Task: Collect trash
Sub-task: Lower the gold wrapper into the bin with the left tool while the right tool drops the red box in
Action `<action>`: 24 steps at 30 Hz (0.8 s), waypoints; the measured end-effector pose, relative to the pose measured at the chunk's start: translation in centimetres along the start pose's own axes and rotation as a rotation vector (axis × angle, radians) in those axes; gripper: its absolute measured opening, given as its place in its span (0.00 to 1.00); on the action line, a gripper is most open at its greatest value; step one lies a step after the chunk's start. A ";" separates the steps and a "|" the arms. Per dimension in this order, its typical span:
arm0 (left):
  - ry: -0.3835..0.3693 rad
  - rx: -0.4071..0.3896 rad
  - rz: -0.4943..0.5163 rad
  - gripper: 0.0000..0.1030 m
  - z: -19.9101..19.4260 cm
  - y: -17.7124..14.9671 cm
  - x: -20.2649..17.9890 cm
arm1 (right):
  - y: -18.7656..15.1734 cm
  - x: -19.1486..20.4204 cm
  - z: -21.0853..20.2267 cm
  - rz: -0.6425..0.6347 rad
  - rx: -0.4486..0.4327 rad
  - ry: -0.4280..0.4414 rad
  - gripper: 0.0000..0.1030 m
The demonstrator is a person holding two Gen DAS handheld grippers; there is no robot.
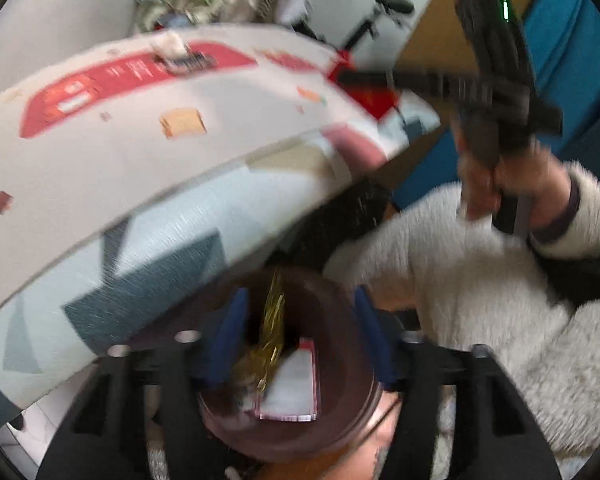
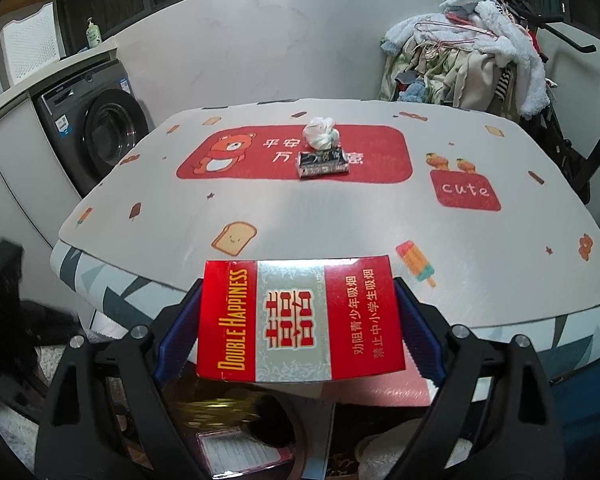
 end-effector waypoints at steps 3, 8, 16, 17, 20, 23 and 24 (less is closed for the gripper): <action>0.078 -0.082 -0.049 0.81 -1.9 0.8 0.7 | -0.9 0.6 0.1 -0.019 0.008 0.002 0.85; 0.223 -0.198 -0.078 0.89 -4.9 0.8 1.6 | -2.7 2.0 0.3 -0.050 0.026 0.017 0.85; 0.341 -0.293 -0.113 0.90 -7.3 -0.5 2.5 | -6.4 5.8 1.5 -0.123 0.099 0.100 0.85; 0.349 -0.298 -0.116 0.91 -7.5 -0.7 2.6 | -6.8 6.2 1.7 -0.130 0.107 0.110 0.85; 0.361 -0.312 -0.141 0.91 -7.7 -1.3 2.9 | -8.3 7.5 2.5 -0.164 0.143 0.126 0.85; 0.376 -0.311 -0.157 0.91 -7.7 -1.6 3.1 | -9.6 8.7 3.3 -0.212 0.181 0.133 0.85; 0.376 -0.307 -0.163 0.91 -7.5 -1.6 3.3 | -9.9 9.1 3.5 -0.229 0.190 0.133 0.85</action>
Point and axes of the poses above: each gripper's, at about its wrist camera, not at the fingertips, and z roughly the way its jaws point, x to its left, y to its top, the point moved 4 cm from there along z, roughly the way its jaws point, and after that the axes turned 4 degrees about -z, right-handed, at the moved point
